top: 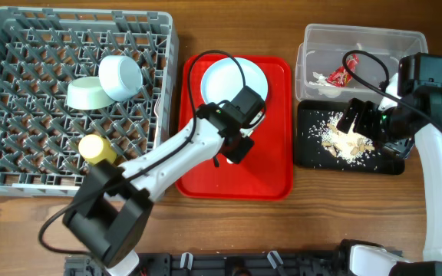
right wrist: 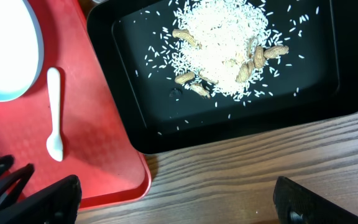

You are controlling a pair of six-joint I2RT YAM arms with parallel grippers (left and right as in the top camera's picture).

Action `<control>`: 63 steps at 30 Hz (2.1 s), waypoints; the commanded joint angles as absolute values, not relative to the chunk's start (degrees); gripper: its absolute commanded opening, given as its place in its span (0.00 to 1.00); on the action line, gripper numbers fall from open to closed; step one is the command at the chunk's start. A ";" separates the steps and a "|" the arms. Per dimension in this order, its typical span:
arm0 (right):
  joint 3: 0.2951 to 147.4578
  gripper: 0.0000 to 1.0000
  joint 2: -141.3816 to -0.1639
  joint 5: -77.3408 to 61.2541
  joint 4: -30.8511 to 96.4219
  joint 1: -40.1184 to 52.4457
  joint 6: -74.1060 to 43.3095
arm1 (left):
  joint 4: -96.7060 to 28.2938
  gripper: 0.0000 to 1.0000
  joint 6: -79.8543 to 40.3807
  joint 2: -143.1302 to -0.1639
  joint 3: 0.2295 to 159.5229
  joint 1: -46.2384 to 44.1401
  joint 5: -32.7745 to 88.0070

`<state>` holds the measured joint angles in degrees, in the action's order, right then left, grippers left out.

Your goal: Sort waste into correct bins and load items into the dishwasher rack

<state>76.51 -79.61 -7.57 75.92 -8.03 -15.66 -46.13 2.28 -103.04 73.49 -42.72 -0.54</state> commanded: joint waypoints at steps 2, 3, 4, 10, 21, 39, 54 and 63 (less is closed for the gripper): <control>76.75 1.00 -78.63 -6.79 76.14 -8.23 -14.98 | -45.91 0.37 2.15 -99.35 73.10 -43.03 0.16; 76.75 1.00 -78.63 -6.76 76.14 -8.23 -14.98 | -45.91 0.39 2.15 -99.35 73.10 -43.03 0.16; 76.75 1.00 -78.63 -6.79 76.14 -8.23 -14.98 | -45.91 0.40 2.13 -99.37 73.08 -43.03 0.19; 76.75 1.00 -78.63 -6.76 76.09 -8.23 -14.98 | -44.36 0.56 2.15 -100.29 73.08 -43.03 0.43; 76.75 1.00 -78.63 -6.76 76.09 -8.23 -14.98 | -43.90 0.51 1.21 -107.07 73.08 -43.03 0.10; 76.75 1.00 -78.63 -6.76 75.85 -8.23 -14.76 | -42.00 0.57 -1.96 -113.01 73.08 -43.40 -2.02; 76.75 1.00 -78.63 -6.76 75.90 -8.23 -14.55 | -40.49 0.59 -1.96 -114.89 73.06 -46.81 -7.20; 76.75 1.00 -78.63 -6.76 75.90 -8.23 -13.54 | -43.38 0.47 -2.24 -116.16 73.06 -46.81 -7.16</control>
